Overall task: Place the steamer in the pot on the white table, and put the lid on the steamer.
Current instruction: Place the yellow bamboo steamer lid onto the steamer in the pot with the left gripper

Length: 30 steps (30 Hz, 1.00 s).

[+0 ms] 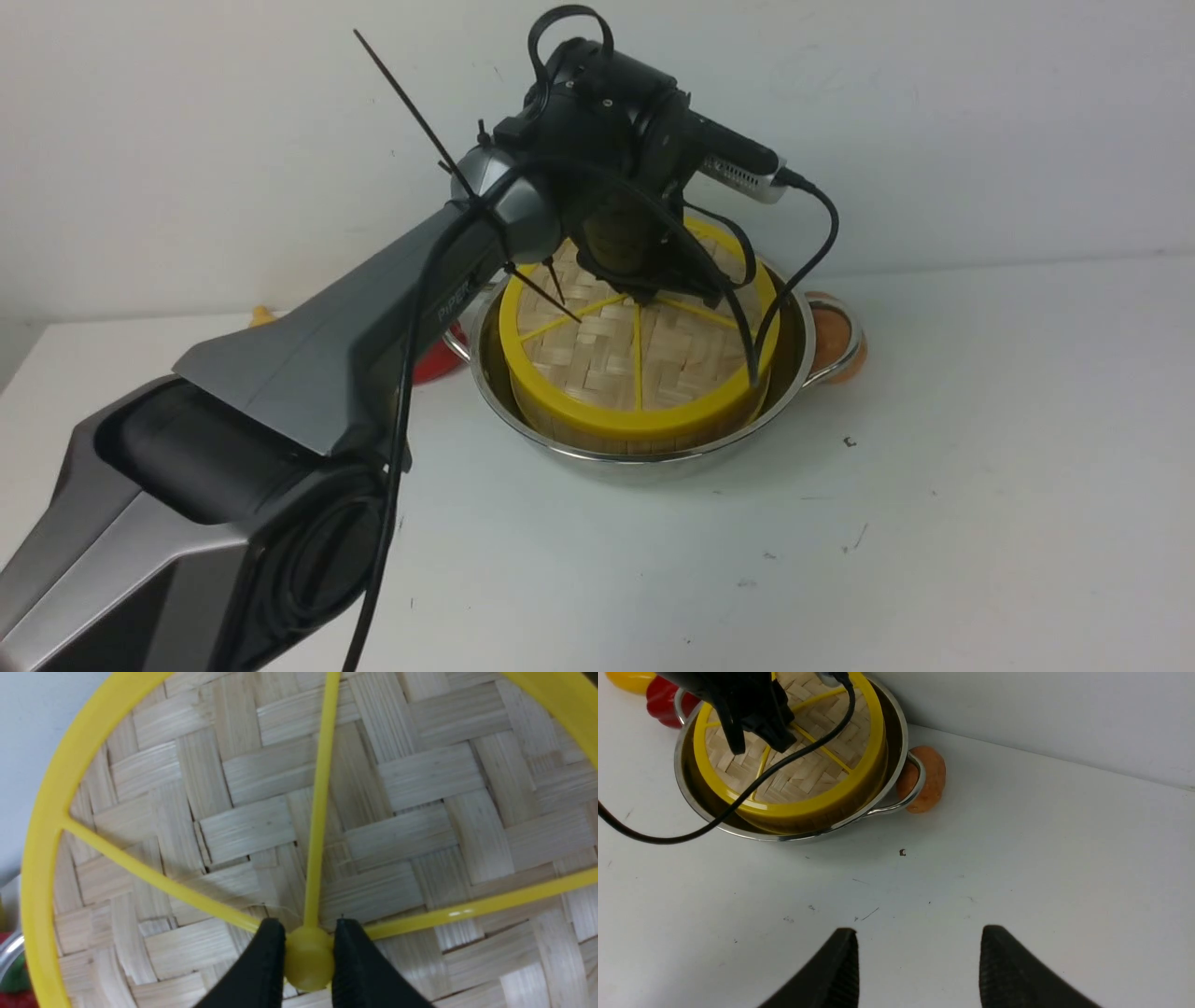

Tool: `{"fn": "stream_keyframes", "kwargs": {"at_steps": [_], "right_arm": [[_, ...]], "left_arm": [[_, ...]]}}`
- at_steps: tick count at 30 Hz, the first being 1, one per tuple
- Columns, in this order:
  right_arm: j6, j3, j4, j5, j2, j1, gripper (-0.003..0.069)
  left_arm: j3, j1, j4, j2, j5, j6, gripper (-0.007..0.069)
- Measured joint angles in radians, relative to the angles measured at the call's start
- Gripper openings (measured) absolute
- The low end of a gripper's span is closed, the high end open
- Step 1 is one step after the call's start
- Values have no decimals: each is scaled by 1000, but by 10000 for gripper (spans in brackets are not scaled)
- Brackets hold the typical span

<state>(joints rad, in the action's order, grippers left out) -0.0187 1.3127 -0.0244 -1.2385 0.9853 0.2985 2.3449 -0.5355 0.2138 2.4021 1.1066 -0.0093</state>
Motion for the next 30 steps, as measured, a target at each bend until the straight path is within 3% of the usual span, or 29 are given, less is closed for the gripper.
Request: {"fn": "stream_keyframes", "kwargs": {"at_steps": [30], "right_arm": [[0,0,0,0,0,0,360]], "left_arm": [[20,0,11,1,28,-1,118]]}}
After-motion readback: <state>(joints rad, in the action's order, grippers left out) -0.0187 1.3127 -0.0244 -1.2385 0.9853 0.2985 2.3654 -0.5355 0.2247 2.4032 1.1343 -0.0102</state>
